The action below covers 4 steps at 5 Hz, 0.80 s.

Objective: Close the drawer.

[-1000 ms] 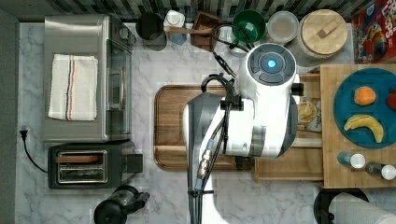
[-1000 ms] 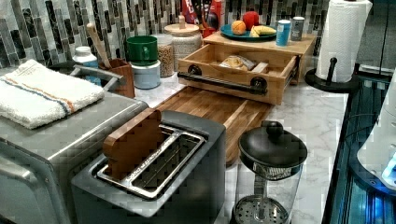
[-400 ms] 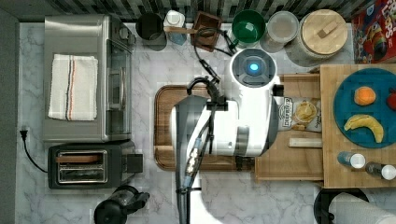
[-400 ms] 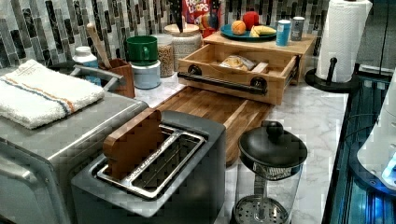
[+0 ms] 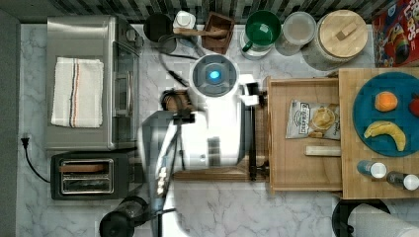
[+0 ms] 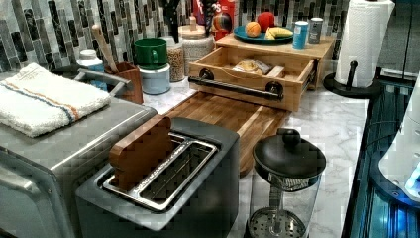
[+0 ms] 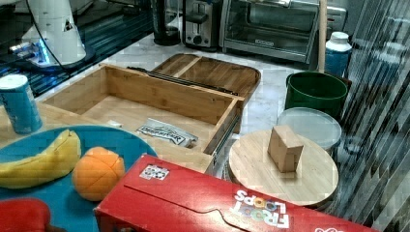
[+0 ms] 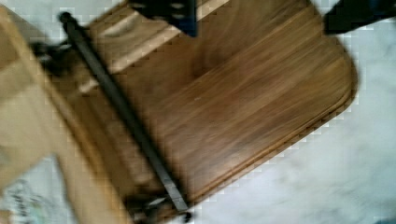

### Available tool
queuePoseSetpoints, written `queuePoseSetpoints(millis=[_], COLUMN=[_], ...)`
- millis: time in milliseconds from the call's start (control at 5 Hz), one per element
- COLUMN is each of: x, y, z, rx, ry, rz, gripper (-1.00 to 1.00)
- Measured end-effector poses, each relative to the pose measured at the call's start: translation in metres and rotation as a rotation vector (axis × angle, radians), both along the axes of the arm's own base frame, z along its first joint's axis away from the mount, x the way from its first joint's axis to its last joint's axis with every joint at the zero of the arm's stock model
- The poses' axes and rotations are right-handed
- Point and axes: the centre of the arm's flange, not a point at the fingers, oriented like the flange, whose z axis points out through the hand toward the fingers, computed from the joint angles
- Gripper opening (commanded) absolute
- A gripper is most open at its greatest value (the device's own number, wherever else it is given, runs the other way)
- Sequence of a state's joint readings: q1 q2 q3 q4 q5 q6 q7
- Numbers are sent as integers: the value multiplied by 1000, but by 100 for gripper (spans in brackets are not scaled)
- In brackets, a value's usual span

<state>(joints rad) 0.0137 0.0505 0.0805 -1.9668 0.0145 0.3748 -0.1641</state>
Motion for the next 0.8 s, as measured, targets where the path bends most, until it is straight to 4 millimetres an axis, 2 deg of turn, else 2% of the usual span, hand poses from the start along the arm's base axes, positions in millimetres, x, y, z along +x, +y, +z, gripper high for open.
queuePoseSetpoints(millis=[200,400,600,800], x=[-5,-11,-23,-34], y=[37,53,48,36], z=[-9,-34,-65,-96], rx=[10,19,-3,-34], ry=[-52,-111,-91,-73], rz=[118,250,370,402], gripper=[-100,-100,-100,-100])
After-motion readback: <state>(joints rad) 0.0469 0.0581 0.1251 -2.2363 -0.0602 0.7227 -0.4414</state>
